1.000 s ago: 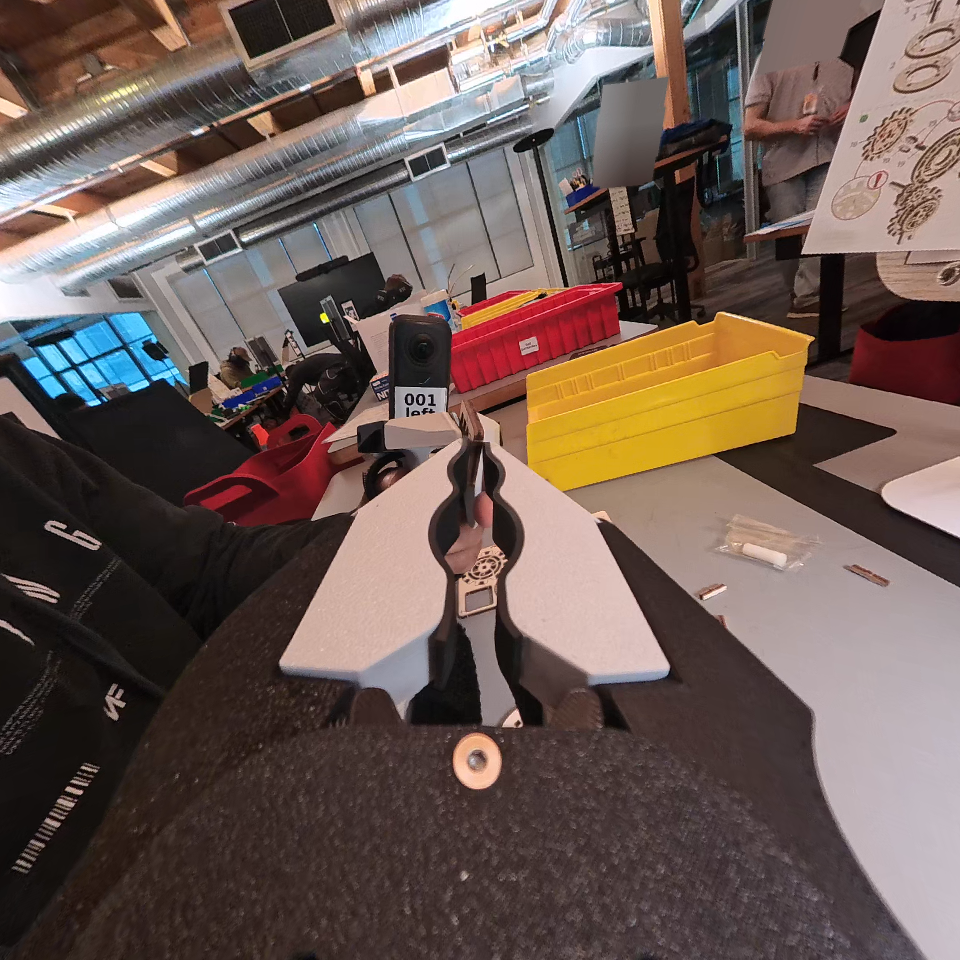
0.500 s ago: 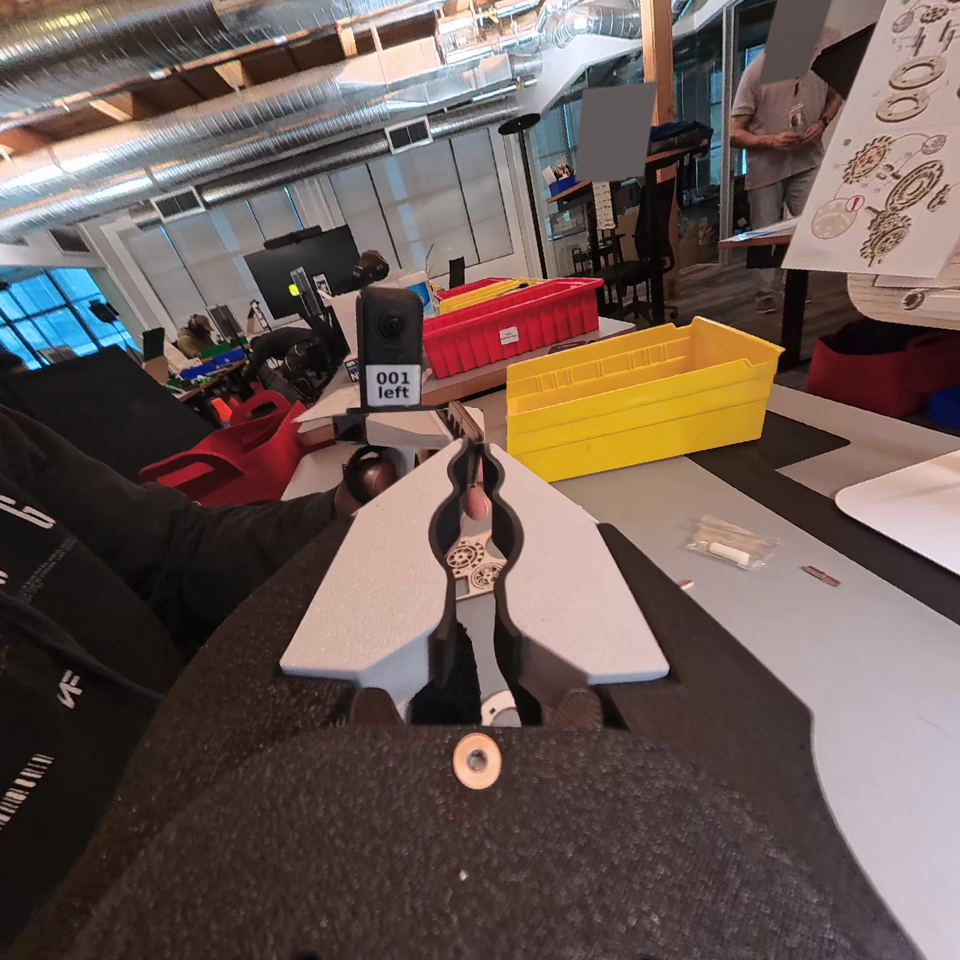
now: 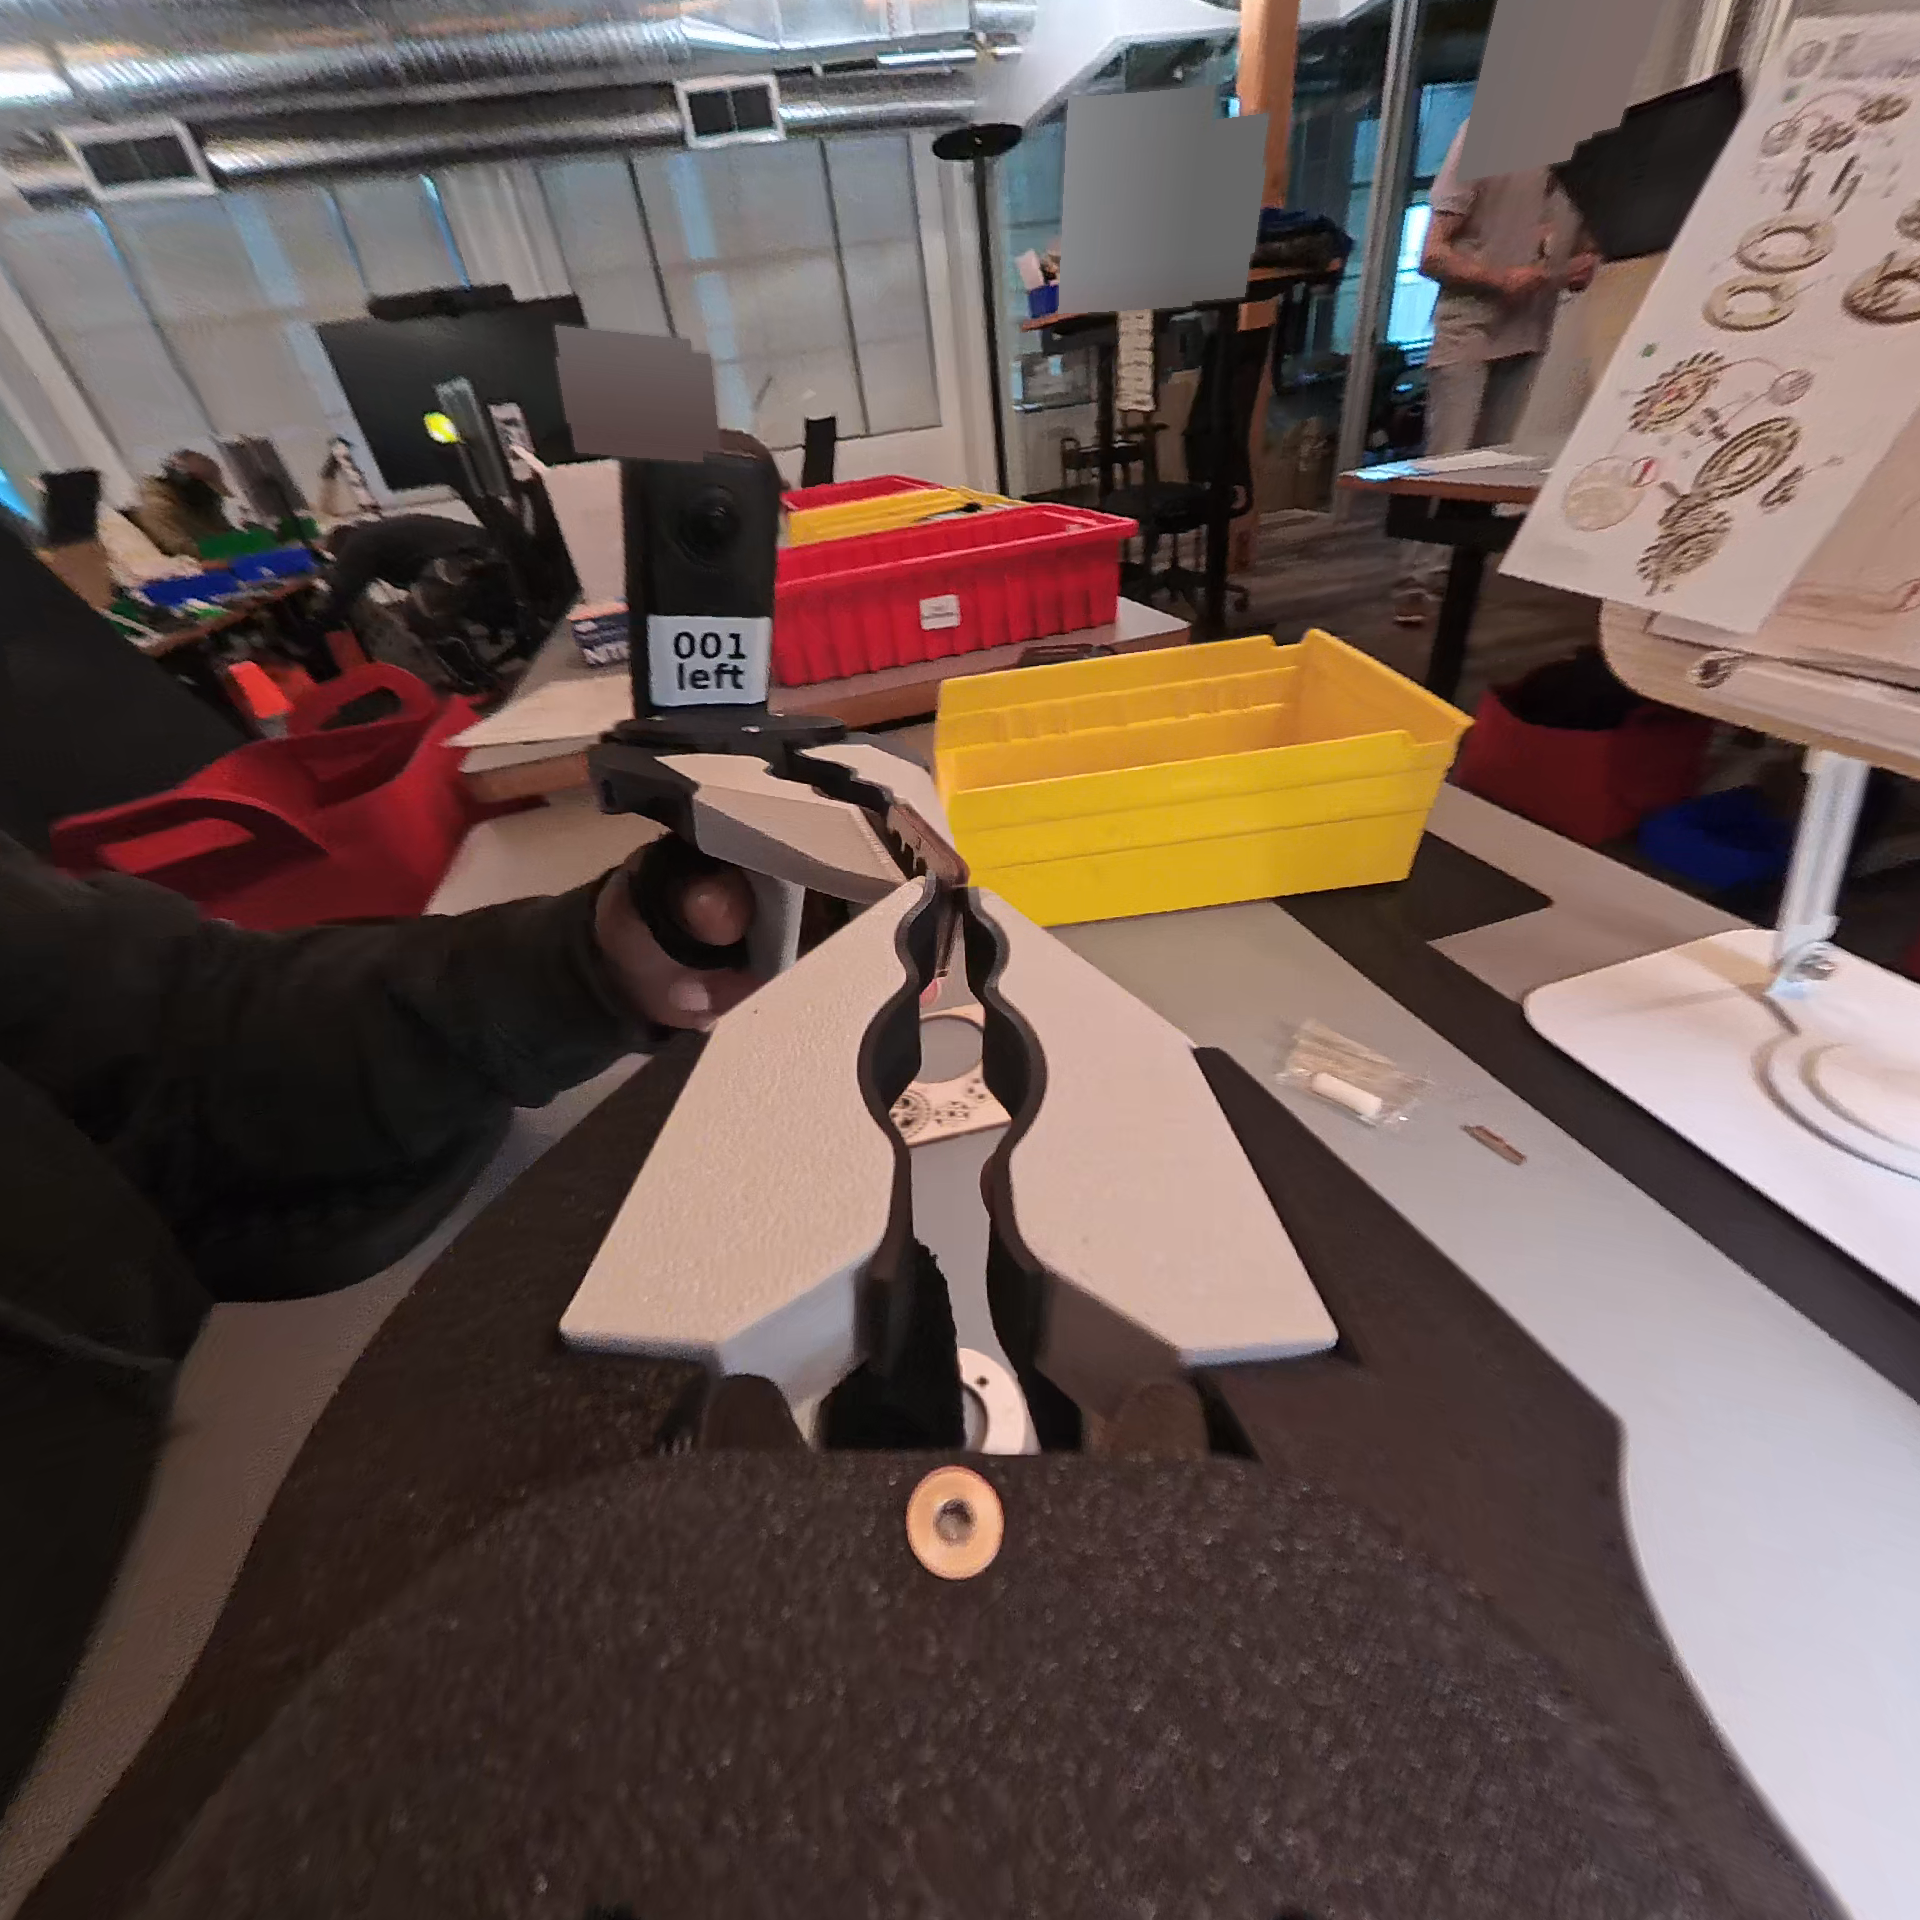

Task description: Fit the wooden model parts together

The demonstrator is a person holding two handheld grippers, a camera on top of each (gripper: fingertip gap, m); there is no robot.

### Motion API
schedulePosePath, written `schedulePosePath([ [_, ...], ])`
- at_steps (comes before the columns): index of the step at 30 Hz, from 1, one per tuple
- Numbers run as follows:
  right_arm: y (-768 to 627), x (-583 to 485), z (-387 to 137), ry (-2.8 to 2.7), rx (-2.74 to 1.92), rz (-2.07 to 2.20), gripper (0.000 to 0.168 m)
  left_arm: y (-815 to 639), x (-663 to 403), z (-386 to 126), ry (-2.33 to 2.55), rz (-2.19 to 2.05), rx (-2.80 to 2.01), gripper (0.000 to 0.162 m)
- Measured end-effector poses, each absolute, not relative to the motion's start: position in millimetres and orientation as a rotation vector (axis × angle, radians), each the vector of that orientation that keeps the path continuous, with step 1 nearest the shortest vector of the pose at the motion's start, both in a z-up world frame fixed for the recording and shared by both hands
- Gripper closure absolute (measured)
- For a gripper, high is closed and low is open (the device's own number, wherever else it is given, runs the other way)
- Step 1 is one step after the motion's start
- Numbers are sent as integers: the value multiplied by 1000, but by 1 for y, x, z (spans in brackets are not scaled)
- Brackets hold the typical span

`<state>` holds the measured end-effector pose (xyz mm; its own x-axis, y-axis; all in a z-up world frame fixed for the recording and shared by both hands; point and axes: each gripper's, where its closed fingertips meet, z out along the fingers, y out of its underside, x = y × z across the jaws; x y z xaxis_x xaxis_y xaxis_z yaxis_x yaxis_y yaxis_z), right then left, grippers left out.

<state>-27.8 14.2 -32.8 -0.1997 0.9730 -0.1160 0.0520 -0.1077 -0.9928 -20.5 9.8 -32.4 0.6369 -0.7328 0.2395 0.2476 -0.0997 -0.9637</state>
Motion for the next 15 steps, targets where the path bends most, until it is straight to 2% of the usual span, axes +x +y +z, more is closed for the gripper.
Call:
schedulePosePath([
  [5, 17, -32, -31, -1308, -1203, 1249, 167, 13, -25, -33, 407, -832, -1437, 160],
  [15, 8, -26, -21, -1275, -1208, 1581, 162, 5, -21, -16, 399, -916, -1323, 161],
])
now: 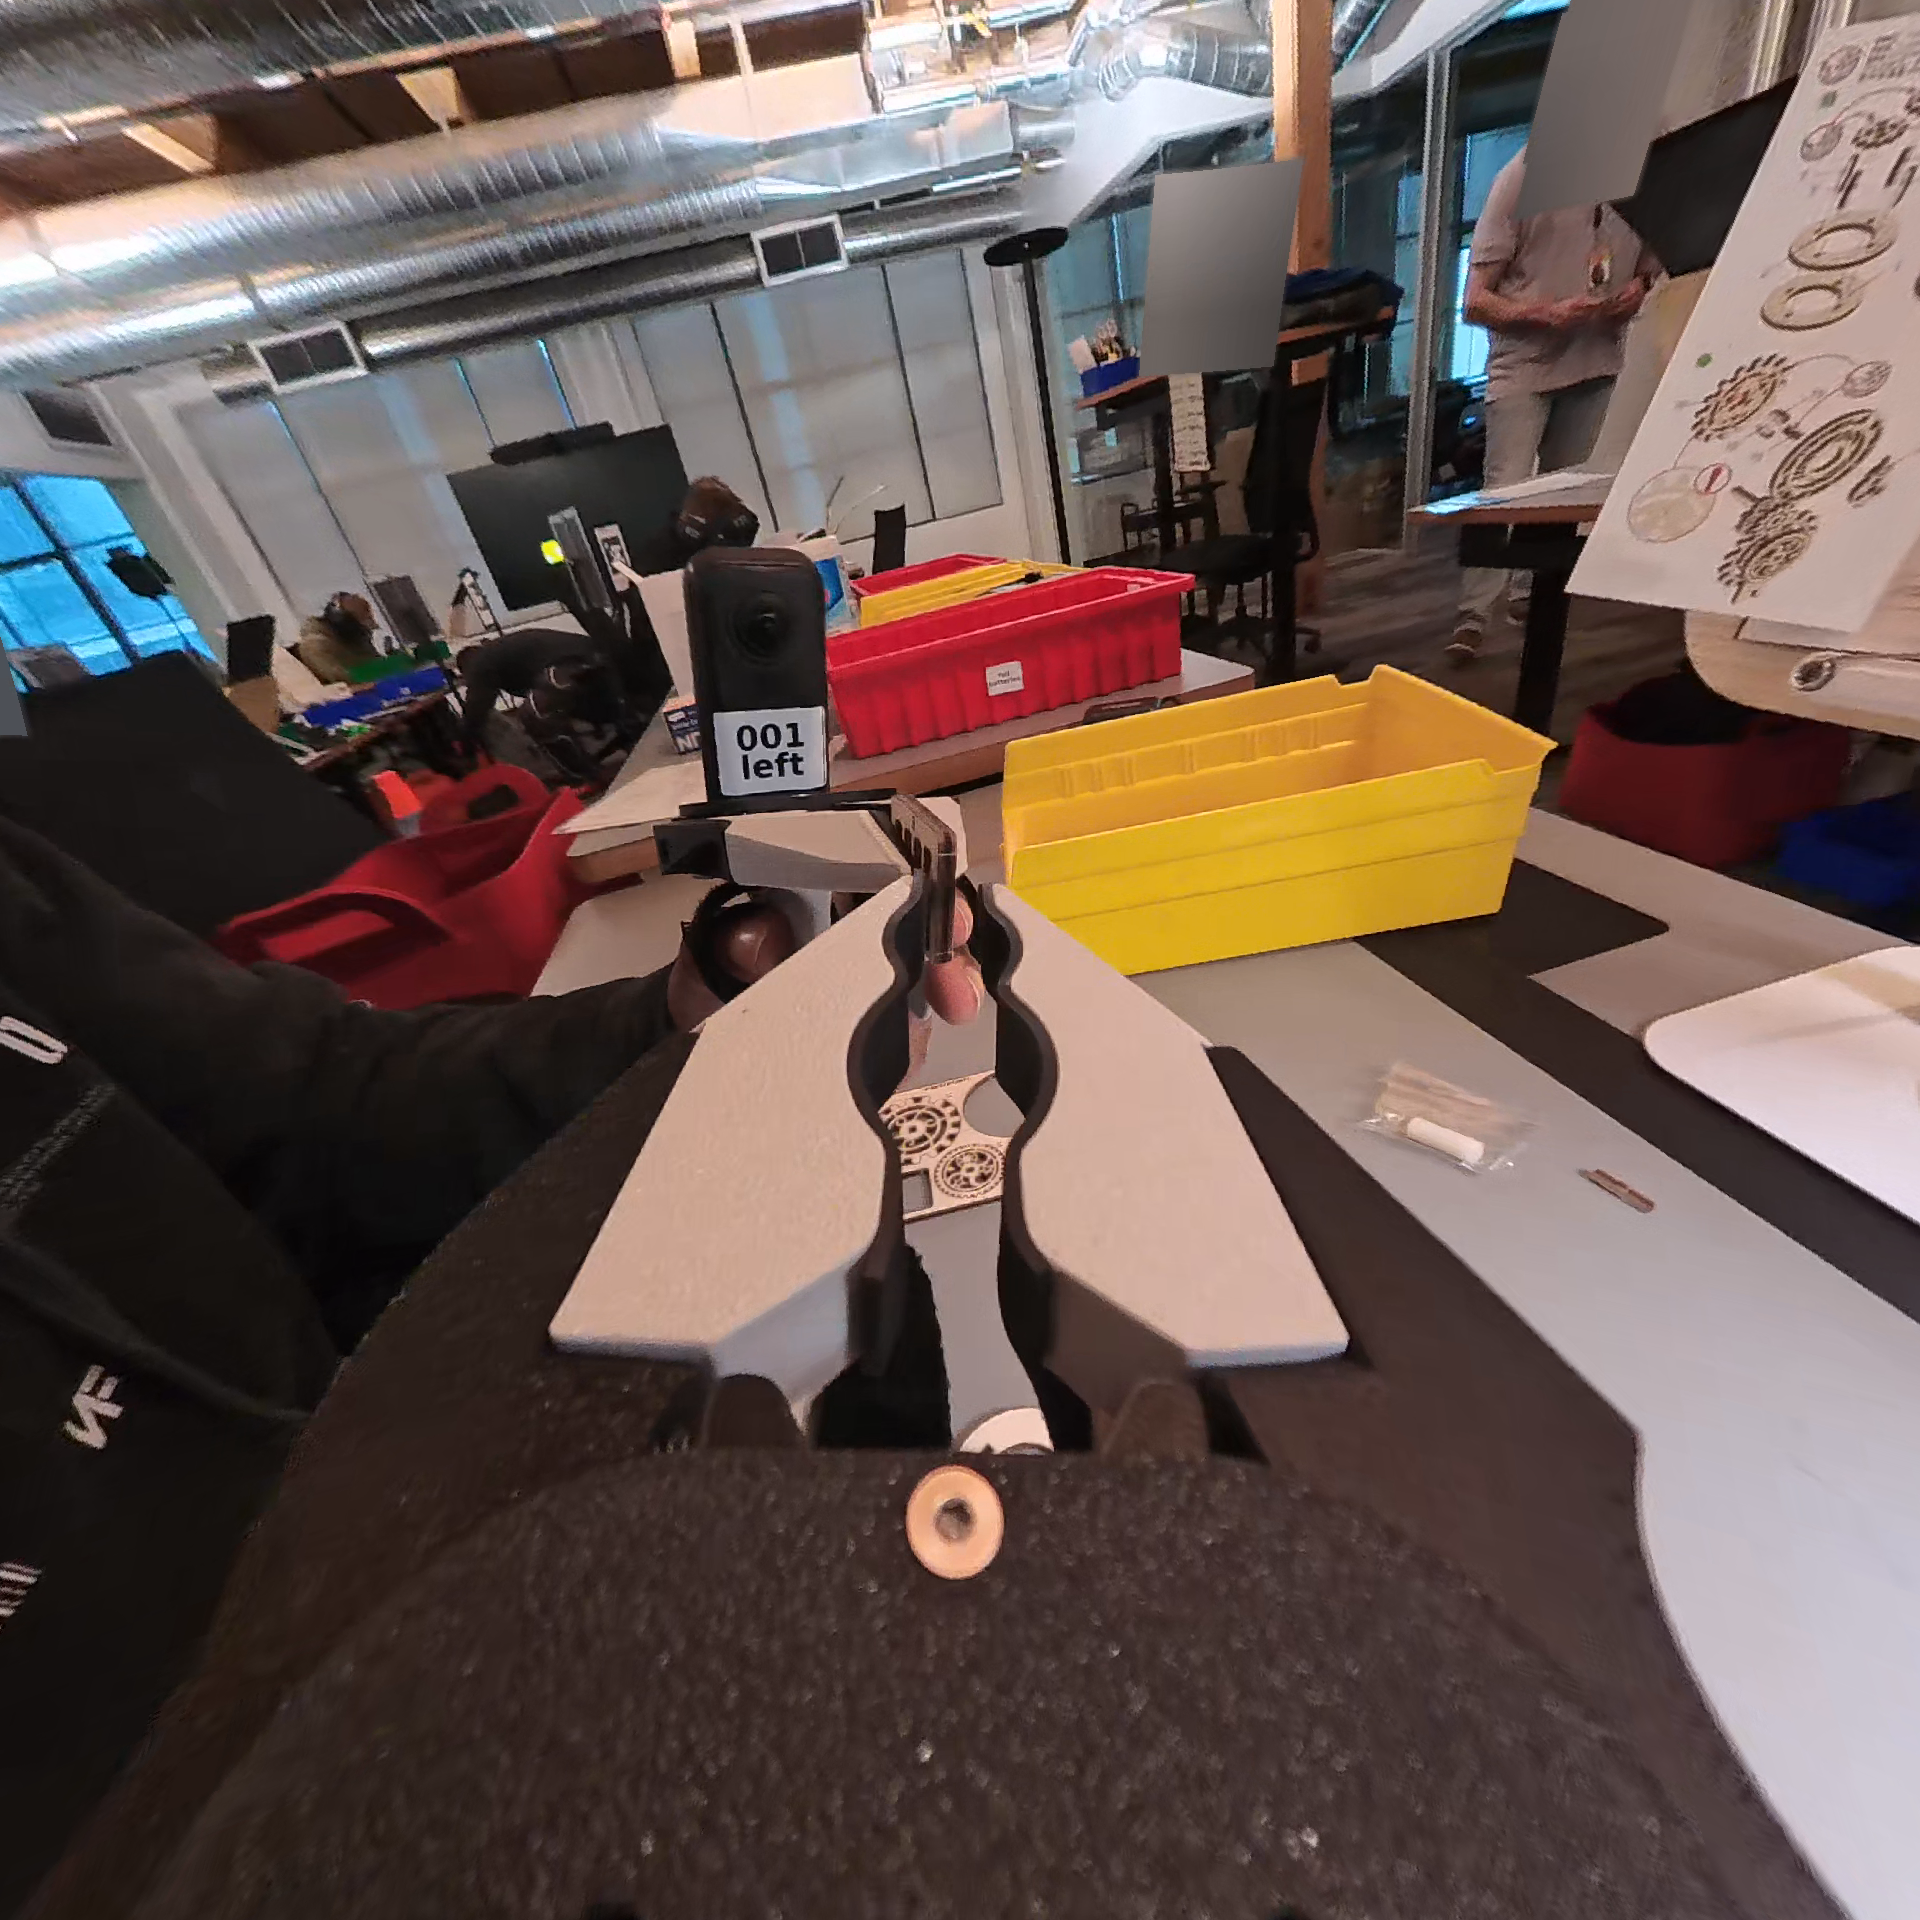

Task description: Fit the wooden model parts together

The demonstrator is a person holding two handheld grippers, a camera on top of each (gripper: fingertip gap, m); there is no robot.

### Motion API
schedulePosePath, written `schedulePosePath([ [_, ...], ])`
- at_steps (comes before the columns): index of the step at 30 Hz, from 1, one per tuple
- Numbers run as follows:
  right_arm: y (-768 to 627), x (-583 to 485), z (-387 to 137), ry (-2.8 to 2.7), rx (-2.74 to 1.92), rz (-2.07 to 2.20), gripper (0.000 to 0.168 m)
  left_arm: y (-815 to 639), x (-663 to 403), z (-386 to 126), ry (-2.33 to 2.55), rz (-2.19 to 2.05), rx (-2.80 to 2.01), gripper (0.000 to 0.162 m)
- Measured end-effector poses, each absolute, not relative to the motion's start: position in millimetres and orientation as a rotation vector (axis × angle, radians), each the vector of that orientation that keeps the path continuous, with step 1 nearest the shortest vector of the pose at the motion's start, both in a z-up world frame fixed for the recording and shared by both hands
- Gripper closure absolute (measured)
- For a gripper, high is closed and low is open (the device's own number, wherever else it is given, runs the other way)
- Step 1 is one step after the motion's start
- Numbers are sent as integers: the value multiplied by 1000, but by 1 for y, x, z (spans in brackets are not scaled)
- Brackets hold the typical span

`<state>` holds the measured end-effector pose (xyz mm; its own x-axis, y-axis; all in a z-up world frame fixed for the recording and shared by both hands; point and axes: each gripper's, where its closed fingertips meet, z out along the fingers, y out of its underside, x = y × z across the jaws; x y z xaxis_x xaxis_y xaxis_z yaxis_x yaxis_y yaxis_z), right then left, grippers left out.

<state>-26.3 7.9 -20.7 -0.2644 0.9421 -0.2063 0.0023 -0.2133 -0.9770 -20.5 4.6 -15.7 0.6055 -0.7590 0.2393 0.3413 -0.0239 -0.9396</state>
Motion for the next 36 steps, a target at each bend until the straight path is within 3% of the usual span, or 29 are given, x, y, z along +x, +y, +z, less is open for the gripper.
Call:
schedulePosePath([
  [7, 5, -25, -21, -1308, -1189, 1561, 166, 4, -19, -17, 397, -920, -1328, 161],
  [20, 8, -31, -18, -1298, -1075, 1158, 166, 6, -24, -15, 358, -930, -1326, 159],
  [30, 3, -28, -14, -1283, -1129, 1442, 157, 0, -28, -1, 306, -1080, -1245, 161],
  [36, -1, -27, -10, -1259, -1128, 1533, 162, 0, -26, -1, 329, -1038, -1256, 161],
])
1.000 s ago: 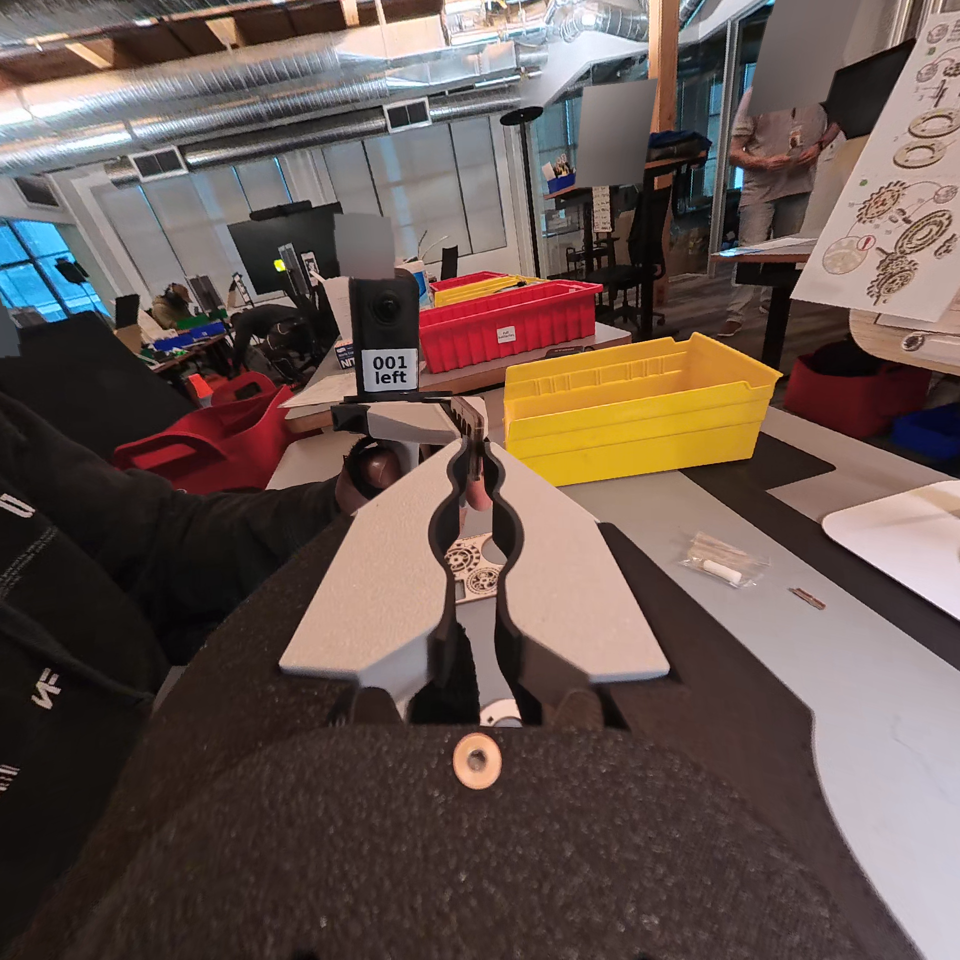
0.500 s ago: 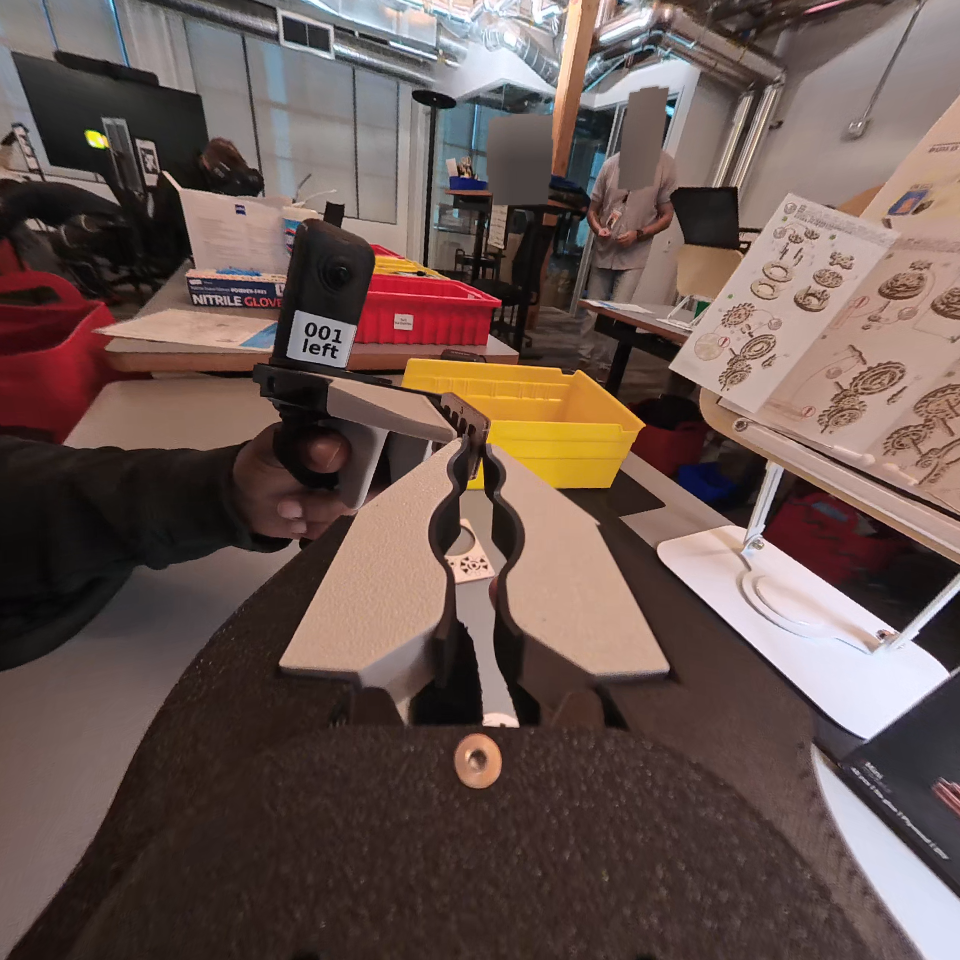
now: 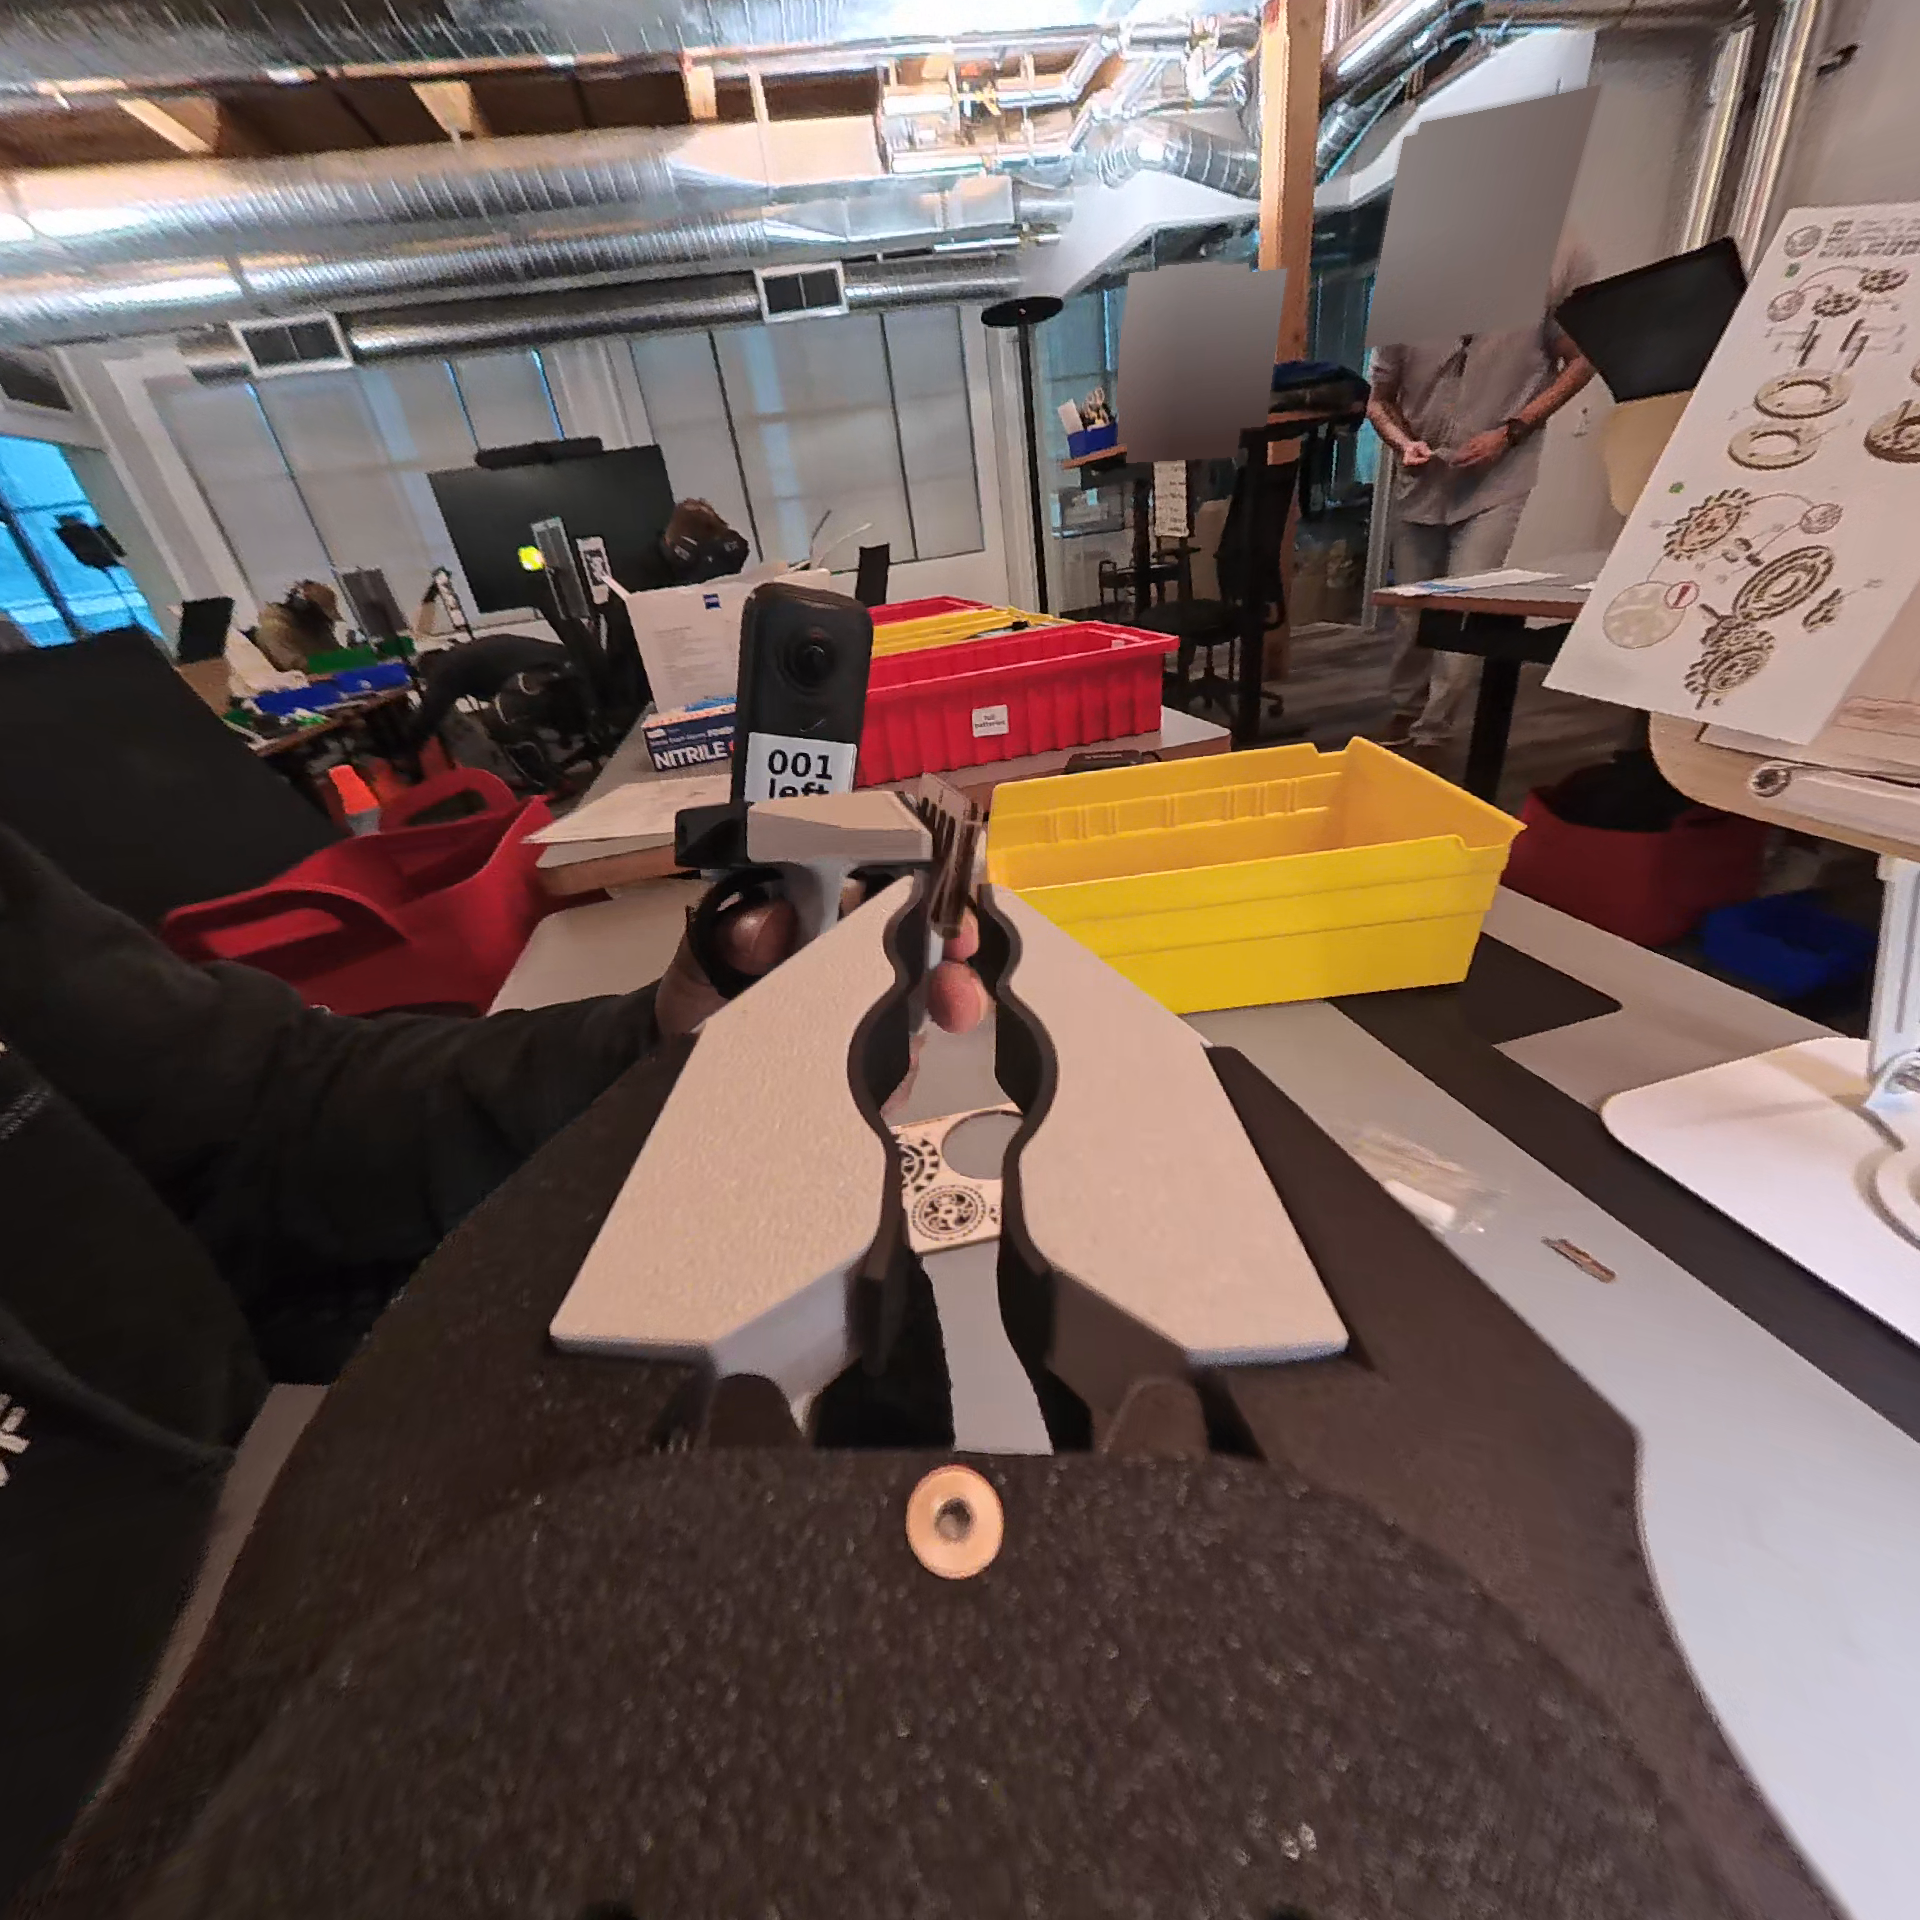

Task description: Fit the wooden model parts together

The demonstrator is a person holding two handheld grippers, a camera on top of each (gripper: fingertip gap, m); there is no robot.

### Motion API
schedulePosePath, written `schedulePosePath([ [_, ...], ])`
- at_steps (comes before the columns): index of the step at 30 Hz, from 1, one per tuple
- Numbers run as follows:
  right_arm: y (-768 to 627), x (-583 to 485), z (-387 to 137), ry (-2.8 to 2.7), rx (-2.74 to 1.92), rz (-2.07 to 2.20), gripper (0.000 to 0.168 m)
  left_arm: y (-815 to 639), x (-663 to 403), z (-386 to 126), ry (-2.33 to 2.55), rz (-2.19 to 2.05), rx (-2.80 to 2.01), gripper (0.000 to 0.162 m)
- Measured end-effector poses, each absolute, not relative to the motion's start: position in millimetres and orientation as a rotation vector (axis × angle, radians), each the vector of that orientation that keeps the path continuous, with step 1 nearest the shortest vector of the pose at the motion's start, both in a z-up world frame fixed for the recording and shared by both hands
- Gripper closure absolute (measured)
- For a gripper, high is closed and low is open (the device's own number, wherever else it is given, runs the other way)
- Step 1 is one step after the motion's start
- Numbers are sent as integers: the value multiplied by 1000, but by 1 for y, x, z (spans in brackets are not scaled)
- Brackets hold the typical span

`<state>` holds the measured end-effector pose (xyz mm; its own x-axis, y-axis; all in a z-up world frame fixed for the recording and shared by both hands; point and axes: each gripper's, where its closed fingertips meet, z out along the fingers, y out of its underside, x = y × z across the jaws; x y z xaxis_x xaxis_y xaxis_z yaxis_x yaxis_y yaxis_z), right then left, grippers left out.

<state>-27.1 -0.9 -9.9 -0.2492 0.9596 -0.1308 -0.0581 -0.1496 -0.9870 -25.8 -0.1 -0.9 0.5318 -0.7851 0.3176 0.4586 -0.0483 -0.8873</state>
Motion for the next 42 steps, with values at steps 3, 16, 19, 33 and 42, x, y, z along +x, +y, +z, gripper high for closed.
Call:
schedulePosePath([
  [3, 0, -28, -12, -1264, -1137, 1525, 164, 1, -24, -3, 331, -1035, -1263, 161],
  [16, 5, -29, -14, -1298, -1088, 1297, 168, 3, -22, -6, 310, -1057, -1299, 158],
  [19, 1, -28, -11, -1296, -1060, 1295, 167, 2, -23, -3, 315, -1056, -1292, 160],
  [33, 2, -24, -8, -1266, -1091, 1502, 166, 1, -19, -5, 319, -1113, -1278, 161],
  [42, 7, -26, -11, -1319, -1087, 1241, 168, 2, -19, -8, 339, -1027, -1304, 159],
])
